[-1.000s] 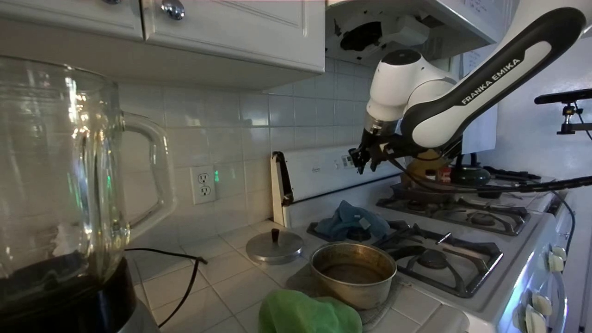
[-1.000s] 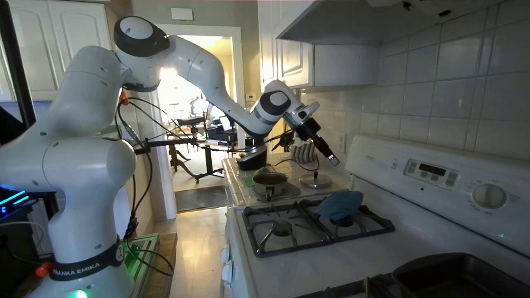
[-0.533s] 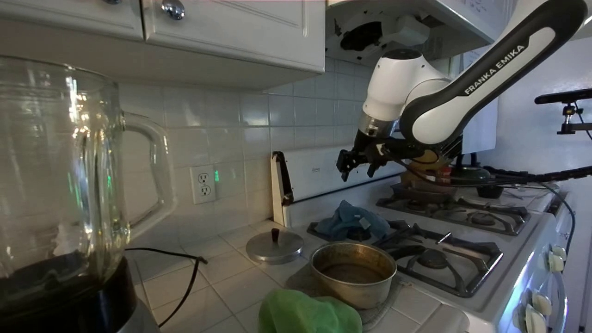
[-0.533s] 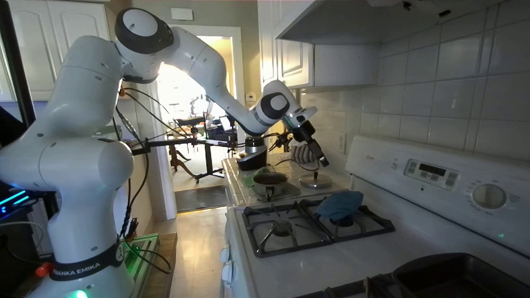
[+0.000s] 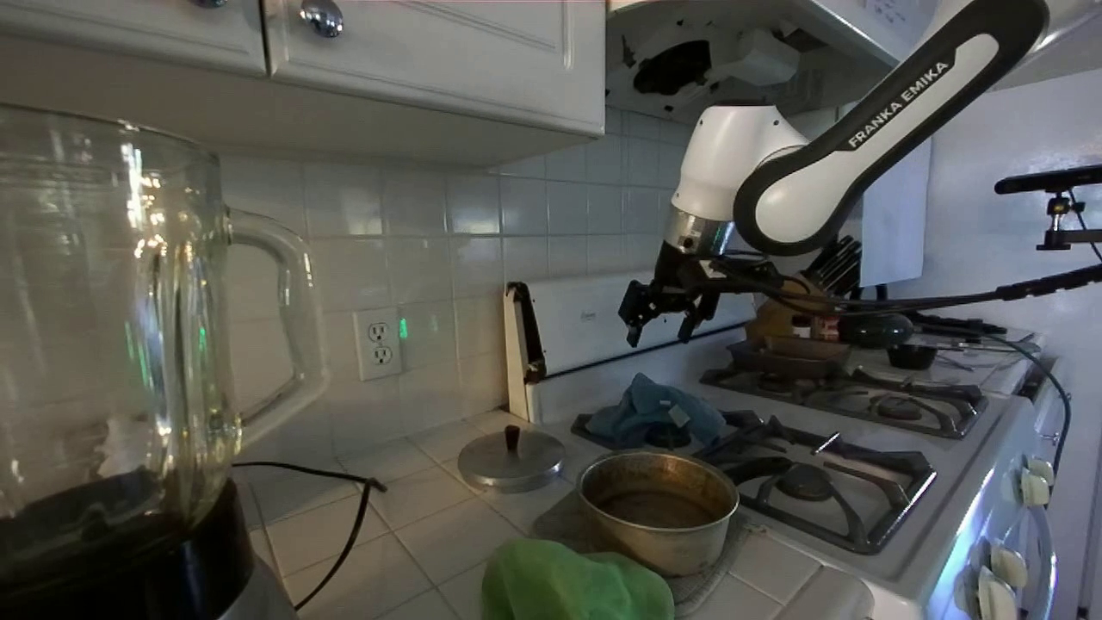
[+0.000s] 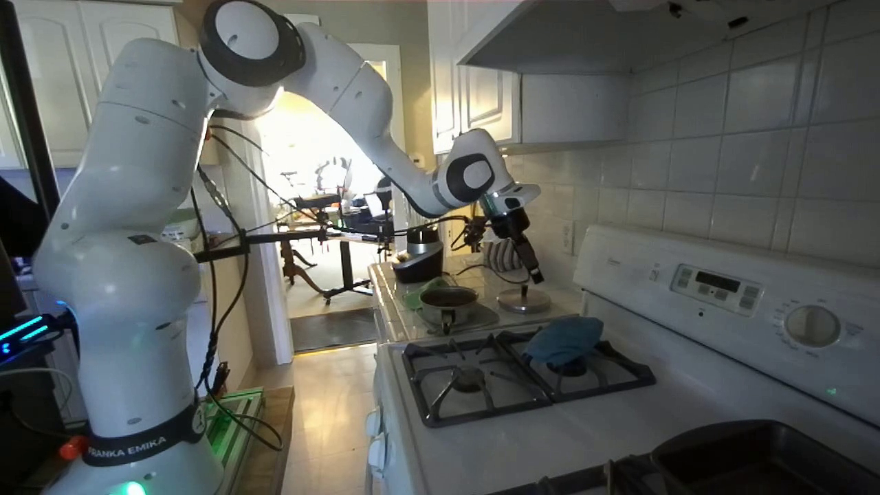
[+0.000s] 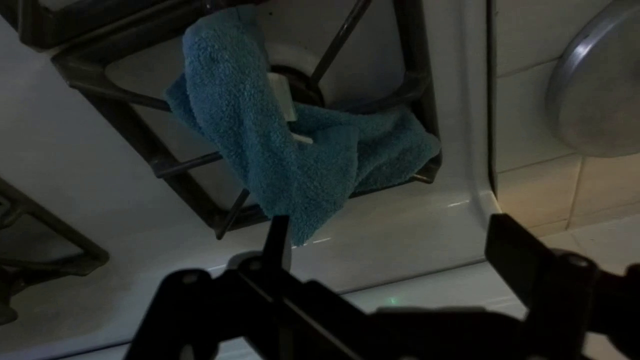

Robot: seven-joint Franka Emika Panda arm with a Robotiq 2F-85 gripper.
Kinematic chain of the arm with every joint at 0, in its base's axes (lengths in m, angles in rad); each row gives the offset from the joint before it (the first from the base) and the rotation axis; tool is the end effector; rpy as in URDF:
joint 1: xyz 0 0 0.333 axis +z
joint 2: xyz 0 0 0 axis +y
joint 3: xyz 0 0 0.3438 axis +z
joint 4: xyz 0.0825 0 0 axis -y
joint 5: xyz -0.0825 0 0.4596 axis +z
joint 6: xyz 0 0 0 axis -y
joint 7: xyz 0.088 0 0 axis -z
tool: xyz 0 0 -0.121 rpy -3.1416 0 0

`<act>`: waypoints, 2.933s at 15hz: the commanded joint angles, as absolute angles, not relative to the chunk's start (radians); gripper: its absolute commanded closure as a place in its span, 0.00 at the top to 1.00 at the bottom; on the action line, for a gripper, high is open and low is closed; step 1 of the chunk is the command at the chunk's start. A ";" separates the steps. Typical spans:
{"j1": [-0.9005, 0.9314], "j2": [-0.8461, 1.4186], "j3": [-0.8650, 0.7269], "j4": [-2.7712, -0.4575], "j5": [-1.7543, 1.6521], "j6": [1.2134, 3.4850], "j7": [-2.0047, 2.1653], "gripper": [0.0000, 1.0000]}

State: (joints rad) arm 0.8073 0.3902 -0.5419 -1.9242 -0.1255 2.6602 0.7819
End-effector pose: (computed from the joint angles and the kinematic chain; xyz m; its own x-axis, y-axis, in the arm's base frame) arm 0.6939 0.2147 0.3220 0.8358 -0.3092 0.4537 -0.3260 -0.9444 -0.0431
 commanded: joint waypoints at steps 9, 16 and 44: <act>0.351 0.396 -0.094 -1.802 -0.147 2.424 0.589 1.00; 0.296 0.464 -0.068 -1.765 -0.193 2.445 0.483 1.00; 0.265 0.618 -0.021 -1.716 -0.094 2.780 0.361 0.00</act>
State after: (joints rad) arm 0.2500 0.6696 -0.0277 -1.6545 -0.1154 2.7307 0.3856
